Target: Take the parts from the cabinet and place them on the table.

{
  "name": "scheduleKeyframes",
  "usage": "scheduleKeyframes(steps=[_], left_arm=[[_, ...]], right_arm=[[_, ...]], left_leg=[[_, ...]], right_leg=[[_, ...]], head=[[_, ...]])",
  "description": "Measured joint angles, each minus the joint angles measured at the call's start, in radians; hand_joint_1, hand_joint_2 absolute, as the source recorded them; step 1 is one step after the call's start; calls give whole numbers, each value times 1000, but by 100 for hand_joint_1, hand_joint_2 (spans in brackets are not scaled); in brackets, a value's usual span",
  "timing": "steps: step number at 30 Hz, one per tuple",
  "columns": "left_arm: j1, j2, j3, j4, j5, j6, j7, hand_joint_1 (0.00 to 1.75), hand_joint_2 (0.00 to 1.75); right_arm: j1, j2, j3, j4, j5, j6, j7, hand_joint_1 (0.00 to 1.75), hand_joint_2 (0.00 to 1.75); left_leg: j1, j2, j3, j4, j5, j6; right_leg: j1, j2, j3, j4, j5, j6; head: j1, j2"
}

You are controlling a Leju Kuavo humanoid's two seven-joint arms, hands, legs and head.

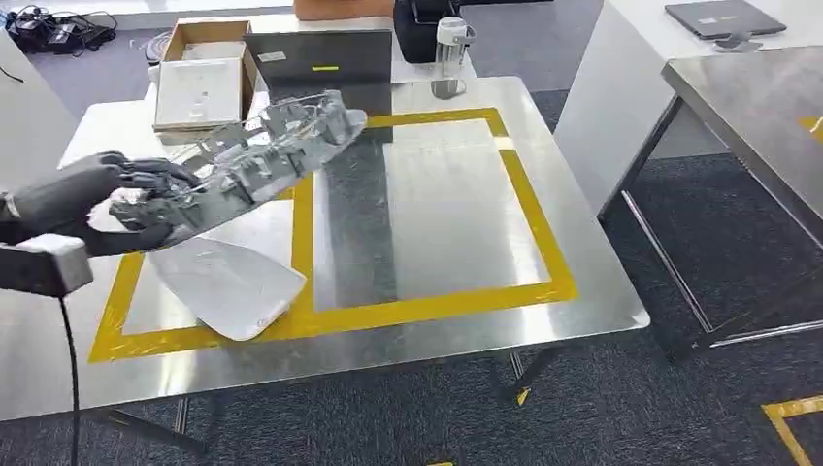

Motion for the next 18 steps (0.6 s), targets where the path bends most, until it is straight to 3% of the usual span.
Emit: scheduleKeyframes(steps=[1,2,4,5,6,9,11,13,15,16,17,18], left_arm=[[-13,-38,-28,24,0,4,-2,175,175],[-32,-76,-50,49,3,6,-5,175,175],[-70,-155,-107,105,20,10,-16,175,175],[-79,-186,-129,126,28,16,-21,175,175],[-86,-220,-151,144,29,30,-27,175,175],[-107,-328,-219,199,26,89,-33,175,175],[-120,-387,-252,225,18,114,-32,175,175],[-134,-435,-280,250,8,133,-29,175,175],[-141,-478,-308,281,-11,154,-10,175,175],[-145,-496,-319,297,-17,160,-1,175,175],[-151,-511,-327,312,-24,166,7,175,175],[-162,-522,-334,324,-30,168,13,175,175]], right_arm=[[-1,0,0,0,0,0,0,0,0],[0,0,0,0,-1,0,0,0,0],[1,0,0,0,-2,0,3,0,0],[2,0,0,0,-4,-1,3,0,0],[2,0,-1,0,-6,0,1,0,0],[0,0,-3,0,-8,-3,-4,0,0],[0,1,-8,0,-10,-5,-1,0,0],[0,1,-11,0,-11,-6,0,0,0],[0,2,-17,0,-15,-9,0,0,0],[0,2,-19,0,-17,-10,0,0,0],[1,2,-21,0,-18,-10,0,0,0],[1,2,-23,0,-18,-11,0,0,0]], left_leg=[[1,1,4,1,-5,-2],[2,3,10,1,-11,-3],[4,7,30,2,-26,-9],[4,9,37,1,-34,-13],[-4,8,39,3,-40,-20],[-3,8,46,-8,-44,-32],[-2,16,43,6,-59,-41],[-4,18,-8,118,-117,-42],[-5,18,-92,277,-173,-43],[-5,18,-114,309,-167,-42],[-6,18,-110,288,-137,-38],[-8,18,-89,231,-94,-32]], right_leg=[[-4,0,-26,14,16,4],[-8,-2,-26,-19,56,8],[-14,-11,38,-198,179,11],[-15,-24,74,-289,224,12],[-5,-26,88,-304,205,7],[-2,-23,88,-303,199,-11],[-13,-23,103,-317,201,-25],[-13,-21,114,-318,193,-38],[-9,-18,124,-317,185,-45],[-7,-15,129,-316,181,-45],[-5,-10,134,-315,177,-44],[-4,-7,138,-312,173,-44]], head=[[0,0],[0,0],[0,0],[0,0],[0,0],[0,0],[-1,0],[-2,0],[-2,0],[-3,0],[-3,0],[-3,0]])
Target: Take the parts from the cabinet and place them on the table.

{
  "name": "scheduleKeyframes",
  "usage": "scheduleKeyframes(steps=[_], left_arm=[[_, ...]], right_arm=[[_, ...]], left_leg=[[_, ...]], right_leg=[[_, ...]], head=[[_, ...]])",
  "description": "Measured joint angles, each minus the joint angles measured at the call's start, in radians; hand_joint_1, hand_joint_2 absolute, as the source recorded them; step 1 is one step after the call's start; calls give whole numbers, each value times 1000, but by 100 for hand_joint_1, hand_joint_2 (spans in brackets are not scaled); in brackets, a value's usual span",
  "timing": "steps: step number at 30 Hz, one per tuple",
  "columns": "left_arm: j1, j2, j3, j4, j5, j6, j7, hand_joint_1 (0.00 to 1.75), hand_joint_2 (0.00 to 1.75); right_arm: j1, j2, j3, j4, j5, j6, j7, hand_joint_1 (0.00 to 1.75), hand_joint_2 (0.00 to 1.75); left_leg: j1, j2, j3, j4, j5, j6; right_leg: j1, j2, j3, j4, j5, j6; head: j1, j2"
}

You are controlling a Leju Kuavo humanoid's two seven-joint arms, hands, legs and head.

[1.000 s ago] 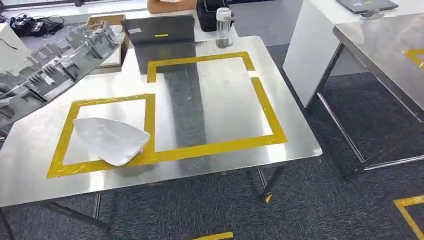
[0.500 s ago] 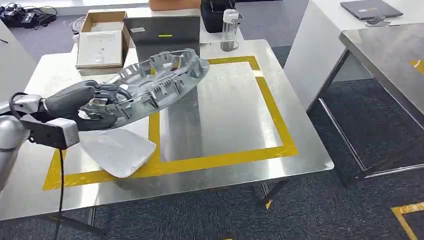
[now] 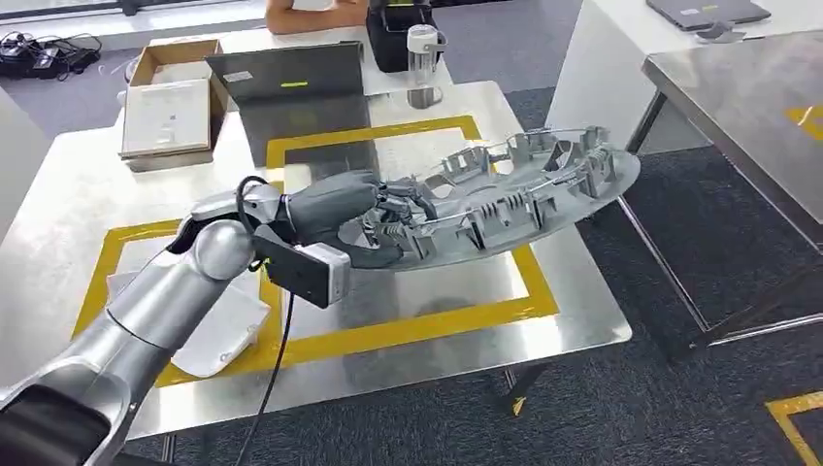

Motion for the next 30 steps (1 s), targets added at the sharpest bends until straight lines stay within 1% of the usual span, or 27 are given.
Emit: scheduleKeyframes(steps=[1,2,3,4,5,6,9,13,17,21,23,26,28,30], left_arm=[[-14,-8,-8,16,-7,3,6,175,175],[-29,-14,-15,31,-13,5,9,175,175],[-43,-22,-23,52,-18,9,12,175,175],[-56,-32,-30,72,-26,16,18,175,175],[-68,-36,-35,95,-37,22,24,175,175],[-84,-39,-39,128,-50,27,33,175,175],[-123,-42,-50,216,-74,36,41,175,175],[-154,-39,-64,315,-105,50,45,175,175],[-168,-21,-67,388,-133,84,53,175,175],[-172,17,-76,438,-156,119,67,175,175],[-170,40,-77,454,-167,155,73,175,175],[-154,81,-71,484,-184,234,93,175,175],[-146,99,-65,509,-207,287,106,175,175],[-138,115,-51,537,-225,325,117,175,175]], right_arm=[[0,0,-1,0,-1,-1,0,0,0],[0,0,-2,0,-1,-1,0,0,0],[3,6,-3,1,-3,-1,0,0,0],[3,6,-4,0,-4,-4,0,0,0],[2,7,-6,0,-8,-5,0,0,0],[3,6,-10,0,-10,-5,0,0,0],[7,9,-21,0,-14,-5,0,0,0],[8,9,-29,0,-19,-10,0,0,0],[12,9,-34,0,-14,-13,0,0,0],[15,8,-34,0,-7,-13,0,0,0],[16,7,-34,0,2,-13,0,0,0],[17,7,-34,0,18,-4,0,0,0],[17,6,-34,0,22,-2,0,0,0],[17,6,-34,0,23,-1,0,0,0]], left_leg=[[-5,-1,34,-81,49,8],[-10,-1,69,-165,92,20],[-18,-1,89,-209,88,33],[-14,1,102,-233,83,28],[-15,-3,102,-238,92,19],[-16,-5,102,-237,90,19],[-18,-6,102,-237,89,22],[-18,-6,102,-237,88,25],[-17,-6,102,-237,88,26],[-16,-5,102,-237,88,25],[-15,-5,102,-238,88,25],[-15,-5,103,-240,88,25],[-14,-5,103,-240,88,25],[-14,-5,103,-240,88,24]], right_leg=[[2,4,4,3,-4,2],[3,6,7,6,-9,4],[6,7,6,10,-13,9],[7,9,1,13,-15,14],[7,9,-1,14,-15,14],[5,9,0,11,-14,13],[4,8,2,6,-12,17],[4,8,4,3,-11,20],[3,8,4,2,-10,21],[4,9,3,3,-10,21],[4,9,3,3,-11,21],[4,9,3,3,-11,20],[5,9,3,3,-12,19],[5,8,3,3,-12,19]], head=[[0,0],[0,0],[2,0],[0,0],[1,0],[0,0],[1,0],[1,0],[2,0],[2,0],[2,0],[2,0],[2,0],[1,0]])
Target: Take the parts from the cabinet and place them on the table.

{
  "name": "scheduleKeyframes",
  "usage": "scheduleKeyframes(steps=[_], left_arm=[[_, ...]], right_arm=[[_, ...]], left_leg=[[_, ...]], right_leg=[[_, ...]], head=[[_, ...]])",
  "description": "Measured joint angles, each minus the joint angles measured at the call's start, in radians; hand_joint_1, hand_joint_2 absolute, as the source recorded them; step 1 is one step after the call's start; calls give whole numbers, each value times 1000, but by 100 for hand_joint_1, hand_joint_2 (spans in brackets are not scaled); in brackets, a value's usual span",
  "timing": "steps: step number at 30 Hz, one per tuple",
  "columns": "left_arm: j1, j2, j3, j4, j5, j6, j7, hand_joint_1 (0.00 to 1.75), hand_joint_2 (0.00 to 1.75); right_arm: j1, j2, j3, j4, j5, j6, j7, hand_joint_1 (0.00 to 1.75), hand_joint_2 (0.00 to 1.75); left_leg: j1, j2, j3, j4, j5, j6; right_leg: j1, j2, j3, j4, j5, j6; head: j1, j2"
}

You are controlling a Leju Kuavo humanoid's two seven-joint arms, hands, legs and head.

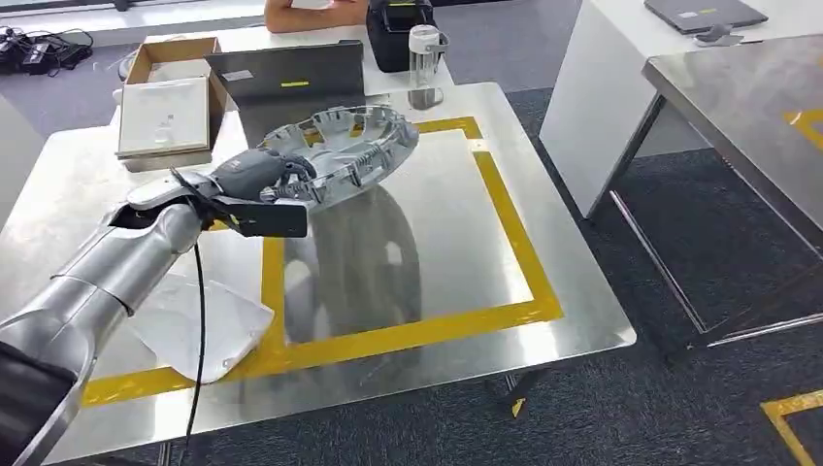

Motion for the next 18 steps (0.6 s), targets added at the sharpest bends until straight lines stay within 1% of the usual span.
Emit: scheduleKeyframes(steps=[1,2,3,4,7,12,13,18], left_arm=[[4,7,5,16,-5,13,0,175,175],[6,12,7,28,-8,21,0,175,175],[10,16,10,38,-8,26,-2,175,175],[14,18,14,45,-8,29,-5,175,175],[27,21,29,64,-8,30,-26,175,175],[36,11,41,72,-10,17,-56,175,175],[38,5,46,69,-11,15,-59,0,175],[45,-14,79,47,3,-2,-87,0,175]], right_arm=[[0,0,0,0,0,0,0,0,0],[0,0,0,0,0,0,0,0,0],[0,0,0,0,0,0,0,0,0],[0,0,0,0,0,0,0,0,0],[0,-1,0,0,0,0,0,0,0],[0,-3,0,0,-1,0,0,0,0],[0,-3,0,0,0,0,0,0,0],[-1,-3,0,0,2,0,0,0,0]], left_leg=[[1,-1,0,0,0,0],[2,-2,-2,-1,1,-1],[3,-3,-2,-1,2,-3],[3,-4,-2,-1,2,-3],[4,-6,-5,-1,2,-3],[4,-7,-7,-1,1,-2],[4,-7,-8,-1,1,-2],[4,-7,-10,-1,-1,0]], right_leg=[[1,0,0,0,0,0],[2,-1,-1,-1,0,-1],[3,-2,0,-1,0,-1],[3,-2,0,-1,0,-1],[4,-3,-1,-5,0,-1],[5,-4,0,-7,0,-1],[5,-4,0,-9,0,-1],[6,-4,0,-12,0,-1]], head=[[0,0],[14,0],[18,0],[19,0],[28,0],[27,0],[28,0],[29,0]])
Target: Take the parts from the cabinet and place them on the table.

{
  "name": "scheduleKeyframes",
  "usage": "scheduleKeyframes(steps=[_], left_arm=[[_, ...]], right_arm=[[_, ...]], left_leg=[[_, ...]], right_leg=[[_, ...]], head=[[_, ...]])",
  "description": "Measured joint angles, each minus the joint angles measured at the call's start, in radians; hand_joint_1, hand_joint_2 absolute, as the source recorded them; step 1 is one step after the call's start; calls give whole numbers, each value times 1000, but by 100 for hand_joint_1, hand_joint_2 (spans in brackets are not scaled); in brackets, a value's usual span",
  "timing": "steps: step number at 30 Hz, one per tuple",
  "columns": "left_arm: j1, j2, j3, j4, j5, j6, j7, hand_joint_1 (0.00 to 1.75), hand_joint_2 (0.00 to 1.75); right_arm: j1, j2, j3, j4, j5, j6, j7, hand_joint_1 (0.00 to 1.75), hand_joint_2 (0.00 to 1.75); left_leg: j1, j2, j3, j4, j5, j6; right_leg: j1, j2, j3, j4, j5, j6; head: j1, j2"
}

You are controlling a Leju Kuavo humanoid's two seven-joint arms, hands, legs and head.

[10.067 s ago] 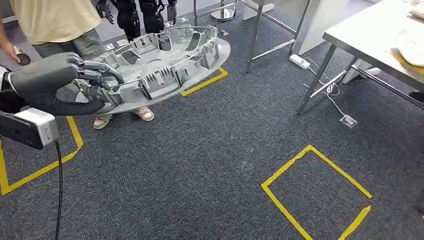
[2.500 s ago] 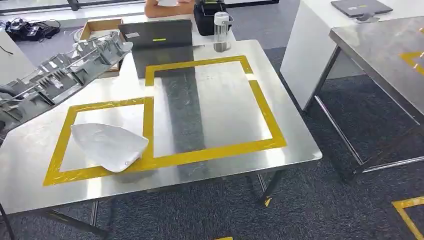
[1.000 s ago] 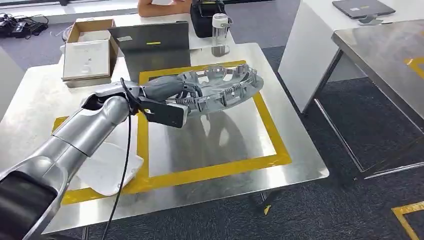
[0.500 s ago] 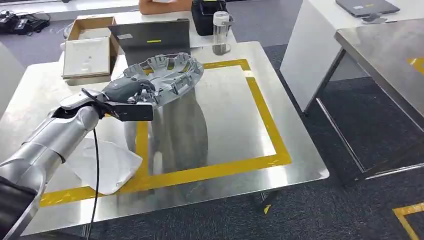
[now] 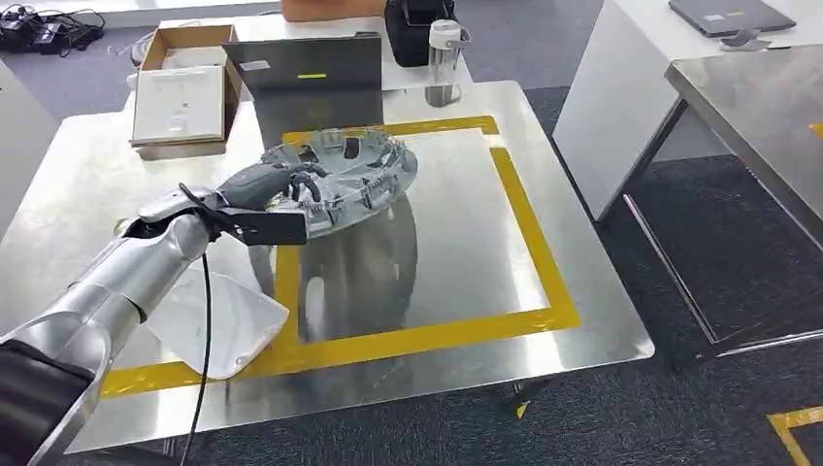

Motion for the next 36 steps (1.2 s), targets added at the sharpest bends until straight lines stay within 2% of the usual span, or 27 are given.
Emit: scheduleKeyframes(steps=[1,10,15,16,19,20,21,22,24,25,26,27,29,30,31,32,34,35,36], left_arm=[[1,-2,6,-4,-2,7,0,0,0],[34,-27,45,-62,-41,20,4,0,0],[51,-43,57,-119,-73,19,71,0,0],[57,-45,61,-132,-76,18,81,0,0],[74,-52,69,-182,-87,19,106,0,0],[84,-56,70,-208,-89,18,113,0,0],[91,-57,72,-229,-90,14,119,0,0],[95,-61,72,-248,-94,8,124,0,0],[108,-66,72,-278,-97,-7,129,0,0],[116,-68,72,-293,-98,-13,130,0,0],[120,-70,71,-304,-99,-19,131,0,0],[121,-72,69,-315,-100,-23,131,0,0],[119,-79,69,-337,-99,-31,131,0,0],[117,-82,69,-346,-99,-34,131,0,0],[114,-82,69,-353,-99,-37,132,0,0],[113,-87,68,-359,-98,-40,131,0,0],[110,-90,67,-364,-95,-43,131,0,0],[109,-89,66,-364,-93,-43,130,0,0],[108,-89,66,-364,-89,-43,129,0,0]], right_arm=[[0,0,0,0,0,0,0,0,0],[-2,0,0,0,-3,0,0,0,0],[-2,0,0,0,-5,0,0,0,0],[-2,1,0,0,-5,0,0,0,0],[-2,2,0,0,-4,0,0,0,0],[-3,1,0,0,-3,-1,0,0,0],[-4,1,0,0,-3,-1,0,0,0],[-3,1,0,0,-3,-1,0,0,0],[-3,1,0,0,-3,-1,0,0,0],[-3,1,0,0,-3,-1,0,0,0],[-3,1,0,0,-4,-1,0,0,0],[-3,1,0,0,-5,-1,0,0,0],[-4,1,0,0,-6,-3,0,0,0],[-6,3,0,0,-6,-3,0,0,0],[-6,5,0,0,-8,-3,0,0,0],[-6,5,-2,0,-9,-4,0,0,0],[-10,5,-5,0,-12,-5,0,0,0],[-9,5,-8,0,-14,-5,0,0,0],[-9,5,-10,0,-14,-6,0,0,0]], left_leg=[[0,0,0,0,0,0],[-1,-1,0,0,-1,2],[-1,-1,2,2,-1,3],[-7,-1,2,4,-3,8],[-3,0,9,-5,6,15],[8,5,19,-19,14,19],[9,6,22,-25,18,22],[10,8,21,-25,19,23],[12,11,21,-24,19,23],[14,12,20,-22,20,21],[19,13,18,-19,21,17],[25,14,15,-16,21,11],[38,13,7,-3,20,-6],[37,10,3,2,20,-18],[36,8,-1,2,24,-29],[31,6,-1,4,30,-38],[34,4,-3,-6,43,-56],[37,3,-6,-7,44,-63],[39,8,-22,15,11,-60]], right_leg=[[0,0,0,0,0,0],[-1,-2,1,-2,1,1],[-3,-3,3,-3,2,3],[-5,-3,4,-5,2,12],[-5,-2,9,-6,8,19],[-5,-4,8,-1,-5,23],[-5,-4,-2,28,-30,32],[-10,-4,-26,88,-69,38],[-24,-4,-90,246,-141,50],[-31,-5,-111,298,-151,57],[-37,-5,-106,293,-135,64],[-44,-6,-78,242,-100,71],[-60,-11,24,62,-23,88],[-62,-11,52,8,-50,100],[-52,3,44,27,-27,80],[-53,2,40,25,-31,70],[-48,3,29,30,-27,49],[-53,2,24,21,-17,34],[-52,-4,18,20,-9,22]], head=[[1,0],[2,0],[2,0],[2,0],[1,0],[1,0],[6,0],[10,0],[13,0],[13,0],[13,0],[13,0],[15,0],[19,0],[28,0],[28,0],[28,0],[27,0],[25,0]])
